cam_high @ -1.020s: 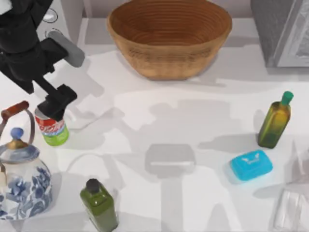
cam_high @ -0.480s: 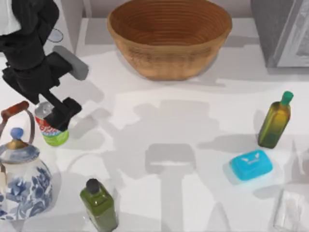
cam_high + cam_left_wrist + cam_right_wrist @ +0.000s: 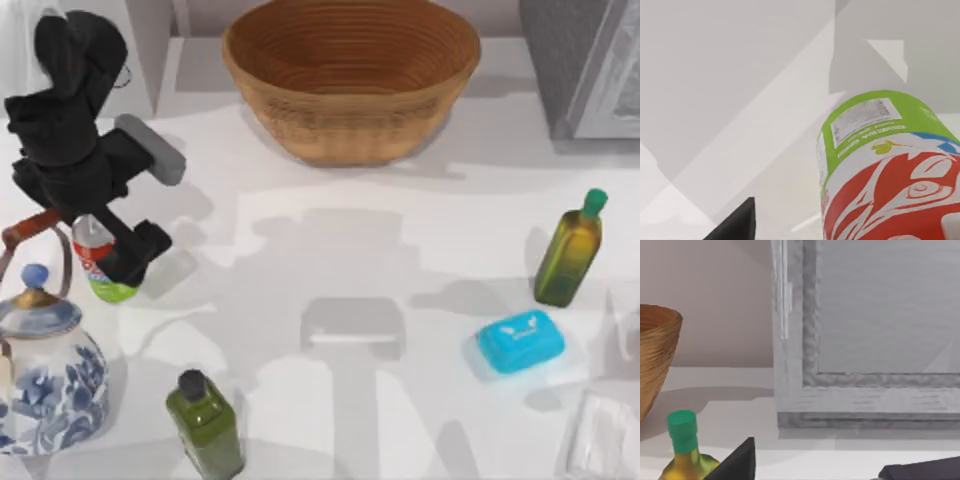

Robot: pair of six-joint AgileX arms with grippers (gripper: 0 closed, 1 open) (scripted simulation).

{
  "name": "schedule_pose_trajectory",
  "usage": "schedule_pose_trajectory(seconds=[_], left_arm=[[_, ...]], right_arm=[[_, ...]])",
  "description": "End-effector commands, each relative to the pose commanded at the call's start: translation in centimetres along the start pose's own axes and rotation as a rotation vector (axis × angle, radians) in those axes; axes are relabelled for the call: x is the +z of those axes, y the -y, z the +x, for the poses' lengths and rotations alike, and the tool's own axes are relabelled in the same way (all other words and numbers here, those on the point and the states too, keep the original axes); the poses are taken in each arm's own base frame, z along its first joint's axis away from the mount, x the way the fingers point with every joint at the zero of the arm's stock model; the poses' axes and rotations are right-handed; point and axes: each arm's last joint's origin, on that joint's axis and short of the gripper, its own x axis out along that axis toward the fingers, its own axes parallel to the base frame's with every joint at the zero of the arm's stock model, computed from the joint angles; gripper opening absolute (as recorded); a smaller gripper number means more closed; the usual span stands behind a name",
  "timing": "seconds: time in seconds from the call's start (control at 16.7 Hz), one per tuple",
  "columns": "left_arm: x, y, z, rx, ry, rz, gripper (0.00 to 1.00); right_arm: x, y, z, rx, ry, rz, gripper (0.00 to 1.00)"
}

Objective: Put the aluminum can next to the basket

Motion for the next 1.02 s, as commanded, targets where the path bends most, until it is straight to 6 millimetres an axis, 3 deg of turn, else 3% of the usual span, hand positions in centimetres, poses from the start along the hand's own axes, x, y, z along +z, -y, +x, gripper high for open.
schedule_pose_trajectory(seconds=[0.12, 0.9, 1.02], left_arm=[[0.0, 0.0, 0.0, 0.0, 0.0, 0.0, 1.0], [0.0, 0.0, 0.0, 0.0, 0.0, 0.0, 0.02], [0.0, 0.0, 0.0, 0.0, 0.0, 0.0, 0.0]], right_arm=[[0.0, 0.0, 0.0, 0.0, 0.0, 0.0, 1.0], [0.0, 0.0, 0.0, 0.0, 0.0, 0.0, 1.0], [0.0, 0.0, 0.0, 0.0, 0.0, 0.0, 1.0]])
